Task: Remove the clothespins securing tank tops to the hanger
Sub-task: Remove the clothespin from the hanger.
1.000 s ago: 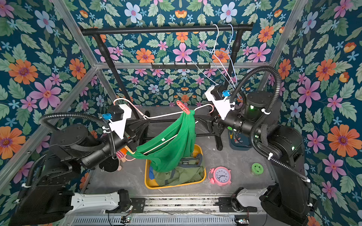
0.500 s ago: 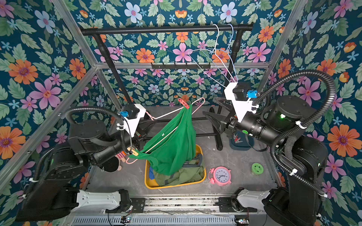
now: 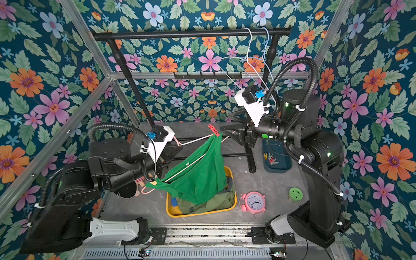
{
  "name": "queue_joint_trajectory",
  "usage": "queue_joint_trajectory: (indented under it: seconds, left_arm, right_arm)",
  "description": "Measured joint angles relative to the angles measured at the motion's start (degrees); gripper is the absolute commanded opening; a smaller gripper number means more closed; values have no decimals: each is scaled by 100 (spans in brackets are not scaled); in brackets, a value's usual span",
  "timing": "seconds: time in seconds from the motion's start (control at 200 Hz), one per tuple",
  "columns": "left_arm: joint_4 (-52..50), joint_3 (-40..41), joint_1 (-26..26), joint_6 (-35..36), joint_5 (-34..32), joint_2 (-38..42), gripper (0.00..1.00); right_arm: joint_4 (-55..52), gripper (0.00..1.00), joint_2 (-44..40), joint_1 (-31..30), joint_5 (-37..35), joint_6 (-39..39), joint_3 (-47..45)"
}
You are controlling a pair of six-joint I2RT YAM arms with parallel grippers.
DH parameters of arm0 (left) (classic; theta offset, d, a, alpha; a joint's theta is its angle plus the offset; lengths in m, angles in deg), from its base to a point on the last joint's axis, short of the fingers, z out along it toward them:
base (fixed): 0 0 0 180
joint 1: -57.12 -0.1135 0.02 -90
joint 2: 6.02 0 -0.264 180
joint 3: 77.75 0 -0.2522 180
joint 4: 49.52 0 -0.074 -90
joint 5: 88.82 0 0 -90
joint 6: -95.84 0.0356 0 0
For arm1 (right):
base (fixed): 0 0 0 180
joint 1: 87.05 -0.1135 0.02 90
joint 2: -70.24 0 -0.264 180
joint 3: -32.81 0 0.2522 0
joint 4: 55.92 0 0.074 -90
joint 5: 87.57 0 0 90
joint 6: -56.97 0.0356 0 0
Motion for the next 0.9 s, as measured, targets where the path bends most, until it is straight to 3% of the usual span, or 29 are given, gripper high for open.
queue_joint_trajectory:
  seconds: [0.105,0.28,0.52,0.9]
  left_arm:
    - [-155,-2,0,-68,144,-37,0]
    - [-223,-33,0,-92,417,-17,0]
    - [-210,-122,0,-109,610,-13,0]
    - [-302,-280,0,-131,885,-219,0]
  right_arm:
    - [164,59,55,396,815,258,-199]
    - [225,58,39,461,1576,361,-466]
    - [522,58,-212,476,1976,481,-1349]
    - [761,57,-264,466,2430,474,-1755]
